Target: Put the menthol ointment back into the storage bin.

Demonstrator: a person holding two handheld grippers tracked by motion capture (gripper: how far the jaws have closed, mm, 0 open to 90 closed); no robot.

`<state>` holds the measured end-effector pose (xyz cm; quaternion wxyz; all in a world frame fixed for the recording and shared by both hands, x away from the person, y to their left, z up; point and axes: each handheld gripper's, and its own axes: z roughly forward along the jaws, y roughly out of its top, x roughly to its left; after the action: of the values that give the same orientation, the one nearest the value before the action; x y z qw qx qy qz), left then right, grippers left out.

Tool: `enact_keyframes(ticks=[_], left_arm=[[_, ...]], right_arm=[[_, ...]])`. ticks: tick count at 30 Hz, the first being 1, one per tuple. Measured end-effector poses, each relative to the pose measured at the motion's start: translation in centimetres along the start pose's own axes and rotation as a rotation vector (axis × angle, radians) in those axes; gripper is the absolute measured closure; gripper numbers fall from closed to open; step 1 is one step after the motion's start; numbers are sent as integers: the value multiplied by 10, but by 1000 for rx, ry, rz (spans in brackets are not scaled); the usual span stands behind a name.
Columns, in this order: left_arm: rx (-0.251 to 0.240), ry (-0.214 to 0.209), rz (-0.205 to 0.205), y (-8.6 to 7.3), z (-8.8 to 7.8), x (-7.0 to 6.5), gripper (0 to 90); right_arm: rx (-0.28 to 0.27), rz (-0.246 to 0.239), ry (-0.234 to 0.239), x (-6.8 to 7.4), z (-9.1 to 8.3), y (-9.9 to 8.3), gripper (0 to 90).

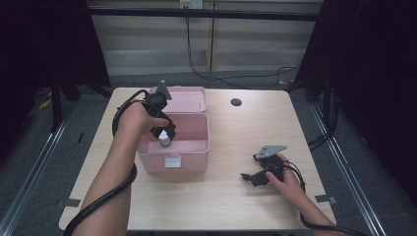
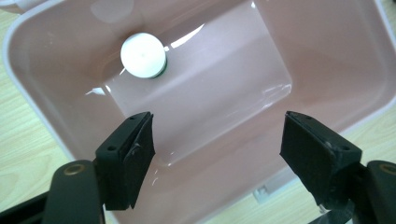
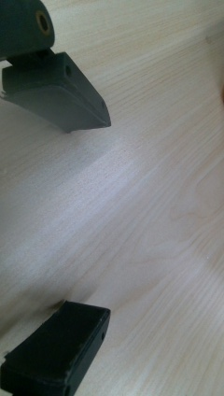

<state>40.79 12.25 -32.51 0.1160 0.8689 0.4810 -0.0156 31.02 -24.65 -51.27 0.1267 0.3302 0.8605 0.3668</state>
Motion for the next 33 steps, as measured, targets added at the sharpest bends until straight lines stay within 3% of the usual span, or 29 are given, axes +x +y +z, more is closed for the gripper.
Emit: enact_keyframes(ticks=[11,20,33], left_arm=[[-13,-9,13,-15,-11,3,253],[-10,-8,-15,-33,-20,15,255],[-46,1,-50,-59,-33,37,256]], right_arm=[[0,0,0,0,0,0,76],[0,0,2,0,0,0,76],[0,0,1,0,0,0,76]])
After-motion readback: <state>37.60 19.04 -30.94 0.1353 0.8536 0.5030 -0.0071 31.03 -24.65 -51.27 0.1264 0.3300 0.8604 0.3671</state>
